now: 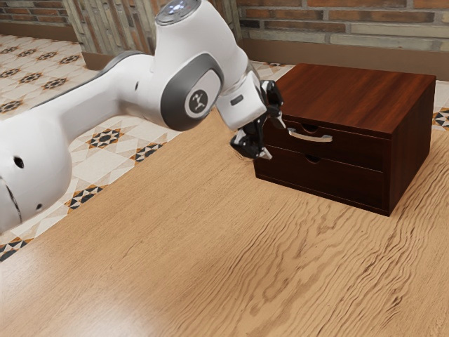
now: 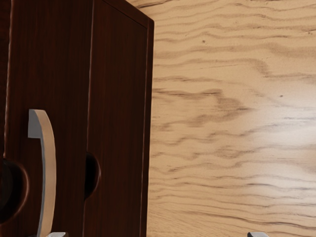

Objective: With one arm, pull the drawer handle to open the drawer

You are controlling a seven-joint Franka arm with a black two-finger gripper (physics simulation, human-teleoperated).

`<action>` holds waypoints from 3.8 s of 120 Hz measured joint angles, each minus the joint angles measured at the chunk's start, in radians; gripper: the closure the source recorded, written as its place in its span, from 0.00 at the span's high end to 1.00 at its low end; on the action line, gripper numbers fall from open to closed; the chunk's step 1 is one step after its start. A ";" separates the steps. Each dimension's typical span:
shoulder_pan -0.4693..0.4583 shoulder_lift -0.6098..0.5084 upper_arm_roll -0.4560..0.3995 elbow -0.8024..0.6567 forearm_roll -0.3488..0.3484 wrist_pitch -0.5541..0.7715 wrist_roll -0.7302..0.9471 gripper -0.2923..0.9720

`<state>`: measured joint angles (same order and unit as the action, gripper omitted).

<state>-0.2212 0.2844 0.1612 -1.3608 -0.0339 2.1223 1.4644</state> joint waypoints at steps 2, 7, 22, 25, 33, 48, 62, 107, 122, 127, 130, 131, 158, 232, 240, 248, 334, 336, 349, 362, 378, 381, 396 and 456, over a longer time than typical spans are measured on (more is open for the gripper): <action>0.001 0.004 0.001 0.004 -0.001 0.002 0.003 0.52; 0.004 0.013 0.003 0.015 -0.002 0.005 0.010 0.50; 0.032 0.064 0.001 0.074 -0.006 0.013 0.029 0.46; 0.034 0.075 0.000 0.091 -0.006 0.014 0.034 0.45; 0.036 0.101 0.001 0.122 -0.013 0.016 0.045 0.44; 0.037 0.155 0.003 0.166 -0.055 0.019 0.065 0.43; 0.040 0.194 0.003 0.210 -0.079 0.020 0.080 0.43; 0.081 0.289 -0.007 0.300 -0.150 0.023 0.127 0.43; 0.080 0.302 -0.009 0.321 -0.167 0.023 0.137 0.43; 0.080 0.306 -0.010 0.322 -0.171 0.023 0.140 0.43; 0.080 0.308 -0.010 0.322 -0.175 0.023 0.142 0.43; 0.080 0.309 -0.010 0.322 -0.176 0.023 0.142 0.43; 0.078 0.324 -0.010 0.322 -0.200 0.025 0.154 0.33; 0.033 0.043 -0.012 -0.082 -0.205 0.028 0.162 0.22; 0.030 -0.001 -0.011 -0.123 -0.200 0.022 0.159 0.19; 0.023 -0.034 -0.009 -0.155 -0.182 0.020 0.153 0.21; 0.006 -0.216 -0.005 -0.403 -0.132 0.024 0.100 0.35; 0.006 -0.220 -0.005 -0.407 -0.131 0.024 0.098 0.36; 0.008 -0.242 -0.009 -0.430 -0.123 0.024 0.092 0.30; 0.014 -0.262 -0.018 -0.455 -0.120 0.025 0.086 0.33; 0.024 -0.283 -0.029 -0.482 -0.115 0.025 0.080 0.37; 0.021 -0.286 -0.026 -0.484 -0.112 0.025 0.078 0.37; -0.011 -0.301 0.004 -0.487 -0.102 0.021 0.071 0.41; 0.263 -0.487 -0.124 -0.101 0.061 -0.618 -0.142 0.59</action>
<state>0.0420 -0.2029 0.0368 -1.4616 0.0272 1.5044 1.3222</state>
